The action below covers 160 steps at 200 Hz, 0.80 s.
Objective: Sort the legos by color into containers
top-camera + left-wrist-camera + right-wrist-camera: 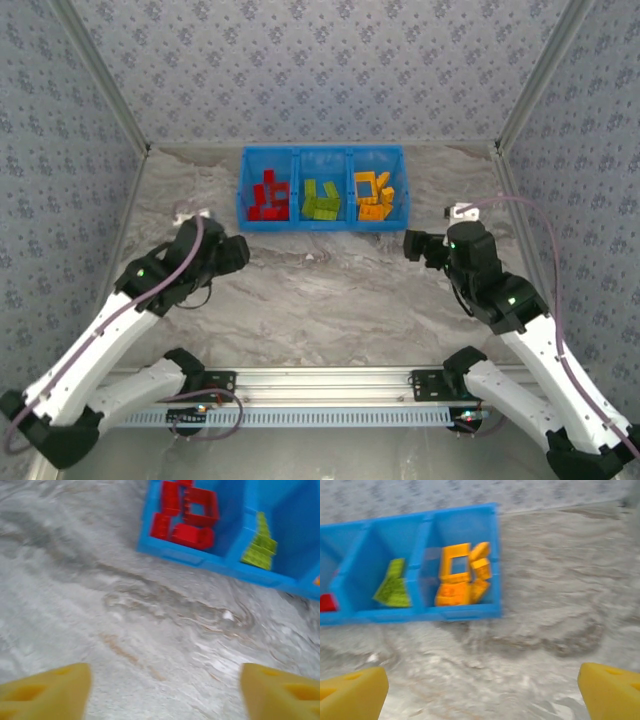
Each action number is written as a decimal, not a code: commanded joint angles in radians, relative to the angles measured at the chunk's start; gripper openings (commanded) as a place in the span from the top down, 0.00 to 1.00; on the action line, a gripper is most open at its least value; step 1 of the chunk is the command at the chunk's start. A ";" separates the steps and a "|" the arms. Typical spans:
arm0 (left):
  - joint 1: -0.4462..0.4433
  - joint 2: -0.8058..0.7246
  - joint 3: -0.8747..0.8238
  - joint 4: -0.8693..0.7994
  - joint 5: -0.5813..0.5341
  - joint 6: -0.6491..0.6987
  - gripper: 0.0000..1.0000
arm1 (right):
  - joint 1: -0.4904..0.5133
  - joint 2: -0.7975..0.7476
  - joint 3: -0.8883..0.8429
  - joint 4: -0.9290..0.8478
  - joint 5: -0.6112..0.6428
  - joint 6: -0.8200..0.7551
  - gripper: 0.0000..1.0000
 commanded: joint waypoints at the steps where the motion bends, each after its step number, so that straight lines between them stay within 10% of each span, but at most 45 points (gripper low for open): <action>1: 0.096 -0.085 -0.060 0.027 0.029 0.029 0.02 | -0.010 -0.055 -0.064 -0.019 0.198 0.061 0.00; 33: 0.135 -0.118 -0.132 0.063 -0.345 0.092 0.02 | -0.044 -0.050 -0.181 0.085 0.484 0.138 0.00; 53: 0.136 -0.080 -0.223 0.118 -0.685 0.015 0.02 | -0.138 -0.043 -0.373 0.468 0.409 -0.109 0.00; 63: 0.138 -0.076 -0.333 0.351 -0.742 0.199 0.02 | -0.199 -0.029 -0.474 0.648 0.350 -0.167 0.00; 81: 0.191 -0.074 -0.551 0.871 -0.595 0.616 0.02 | -0.325 0.043 -0.592 0.821 0.261 -0.158 0.00; 116: 0.457 0.071 -0.637 1.082 -0.212 0.602 0.02 | -0.462 0.332 -0.624 1.110 0.029 -0.234 0.00; 160: 0.554 0.426 -0.562 1.308 0.019 0.638 0.02 | -0.478 0.650 -0.543 1.364 -0.098 -0.369 0.00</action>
